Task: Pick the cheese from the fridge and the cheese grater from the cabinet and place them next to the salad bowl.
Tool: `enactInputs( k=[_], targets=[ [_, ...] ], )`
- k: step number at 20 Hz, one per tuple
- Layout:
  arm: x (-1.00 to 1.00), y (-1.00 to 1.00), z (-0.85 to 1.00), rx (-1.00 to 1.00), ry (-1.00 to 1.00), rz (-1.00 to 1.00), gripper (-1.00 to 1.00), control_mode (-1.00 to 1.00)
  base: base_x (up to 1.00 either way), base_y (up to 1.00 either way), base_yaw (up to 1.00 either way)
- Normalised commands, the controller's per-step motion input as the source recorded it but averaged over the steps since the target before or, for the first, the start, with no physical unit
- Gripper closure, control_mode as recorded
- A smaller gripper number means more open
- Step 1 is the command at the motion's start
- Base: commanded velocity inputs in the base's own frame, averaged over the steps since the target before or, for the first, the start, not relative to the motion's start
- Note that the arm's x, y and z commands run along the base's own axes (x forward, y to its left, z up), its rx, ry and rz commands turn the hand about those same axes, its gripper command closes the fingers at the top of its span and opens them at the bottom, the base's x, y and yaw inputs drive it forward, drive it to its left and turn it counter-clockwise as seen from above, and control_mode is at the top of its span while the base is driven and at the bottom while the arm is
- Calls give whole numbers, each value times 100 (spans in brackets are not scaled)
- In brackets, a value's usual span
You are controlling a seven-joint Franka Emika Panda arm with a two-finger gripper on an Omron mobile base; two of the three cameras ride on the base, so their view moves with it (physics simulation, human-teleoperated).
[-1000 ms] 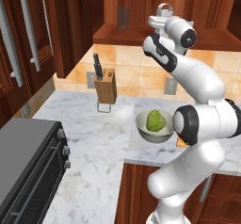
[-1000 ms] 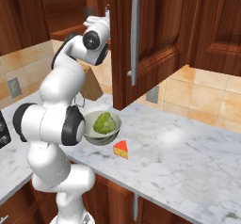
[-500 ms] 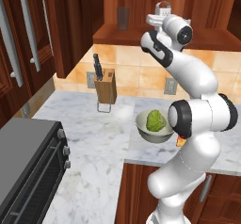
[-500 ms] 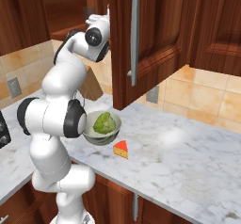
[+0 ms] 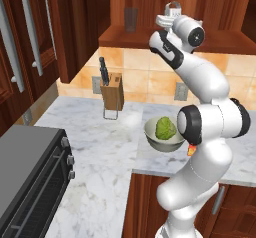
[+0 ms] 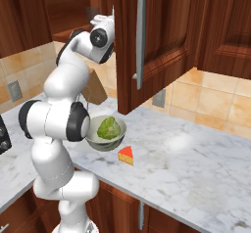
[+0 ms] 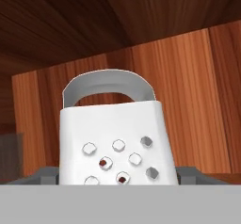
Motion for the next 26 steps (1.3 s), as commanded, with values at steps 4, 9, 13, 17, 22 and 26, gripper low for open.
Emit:
enactInputs(
  k=[4, 9, 13, 17, 22, 26],
  targets=[
    [-1, -11, -10, 2, -1, 1, 100, -100, 0, 0, 0],
    [-32, -3, 1, 4, -11, 0, 100, -100, 0, 0, 0],
    [-38, 0, 0, 2, -11, 0, 100, -100, 0, 0, 0],
    [-45, 0, 0, 5, -7, 3, 100, -100, 0, 0, 0],
    [-51, 0, 0, 6, -6, 1, 100, -100, 0, 0, 0],
    [-71, 0, 0, 3, -6, 0, 100, -100, 0, 0, 0]
  ],
)
